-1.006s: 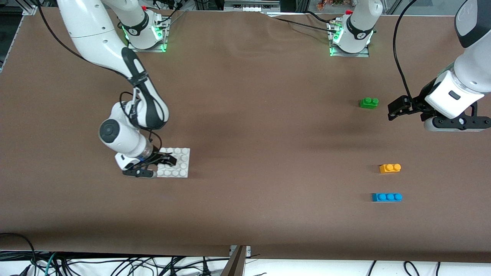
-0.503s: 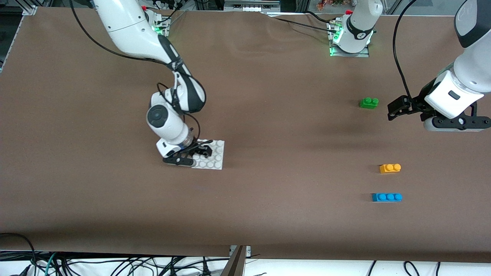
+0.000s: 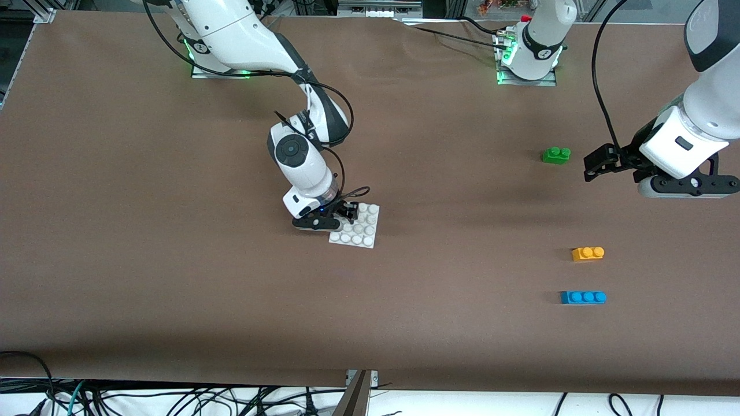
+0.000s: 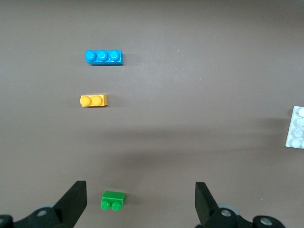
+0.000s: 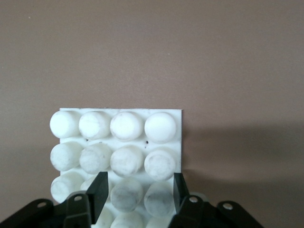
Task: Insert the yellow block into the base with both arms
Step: 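Slide the base plate toward the table middle with the right gripper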
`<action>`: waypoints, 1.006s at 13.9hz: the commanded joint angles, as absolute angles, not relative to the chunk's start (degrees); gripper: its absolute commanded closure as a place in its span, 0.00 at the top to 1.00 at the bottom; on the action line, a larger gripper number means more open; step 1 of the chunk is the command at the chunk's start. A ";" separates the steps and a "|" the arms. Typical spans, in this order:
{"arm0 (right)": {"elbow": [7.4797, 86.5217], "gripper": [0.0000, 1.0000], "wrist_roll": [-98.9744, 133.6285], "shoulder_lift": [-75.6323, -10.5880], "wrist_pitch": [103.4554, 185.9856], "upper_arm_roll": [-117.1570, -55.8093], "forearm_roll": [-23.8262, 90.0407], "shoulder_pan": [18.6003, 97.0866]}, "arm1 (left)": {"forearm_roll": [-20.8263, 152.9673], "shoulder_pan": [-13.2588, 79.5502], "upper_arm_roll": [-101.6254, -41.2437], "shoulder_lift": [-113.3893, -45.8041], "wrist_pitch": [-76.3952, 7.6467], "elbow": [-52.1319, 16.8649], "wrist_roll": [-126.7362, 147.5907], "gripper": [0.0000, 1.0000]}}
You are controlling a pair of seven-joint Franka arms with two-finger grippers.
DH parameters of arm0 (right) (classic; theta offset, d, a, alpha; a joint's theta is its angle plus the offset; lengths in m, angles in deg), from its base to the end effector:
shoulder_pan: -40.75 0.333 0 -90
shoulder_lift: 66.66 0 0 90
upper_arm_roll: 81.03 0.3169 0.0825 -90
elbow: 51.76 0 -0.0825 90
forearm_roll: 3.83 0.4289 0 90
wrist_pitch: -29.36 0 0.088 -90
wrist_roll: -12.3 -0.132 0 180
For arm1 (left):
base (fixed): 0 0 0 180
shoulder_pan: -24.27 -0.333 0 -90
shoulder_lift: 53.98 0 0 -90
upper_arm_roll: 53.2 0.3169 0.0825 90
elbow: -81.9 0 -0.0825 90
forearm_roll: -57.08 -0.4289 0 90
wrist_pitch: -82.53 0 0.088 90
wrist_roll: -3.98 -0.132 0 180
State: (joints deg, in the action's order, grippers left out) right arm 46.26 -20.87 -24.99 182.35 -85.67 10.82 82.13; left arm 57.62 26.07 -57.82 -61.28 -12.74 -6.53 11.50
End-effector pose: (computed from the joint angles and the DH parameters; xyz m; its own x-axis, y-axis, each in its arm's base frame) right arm 0.5843 0.4355 0.1343 0.9823 -0.1376 0.1270 -0.1080 -0.9703 -0.2164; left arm 0.6401 -0.0706 0.5437 0.9997 0.0206 -0.0101 0.0208 -0.9996 0.0184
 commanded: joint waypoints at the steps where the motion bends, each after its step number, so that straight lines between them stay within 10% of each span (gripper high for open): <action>1: 43.79 0.62 -22.59 -20.88 186.41 -86.31 9.80 83.89 | 59.63 25.77 -57.86 -62.15 -11.08 -4.49 10.83 1.00; 14: 35.26 0.60 -26.70 -15.16 188.53 -87.62 4.88 89.87 | 59.54 25.68 -57.68 -62.24 -11.17 -4.49 10.74 1.00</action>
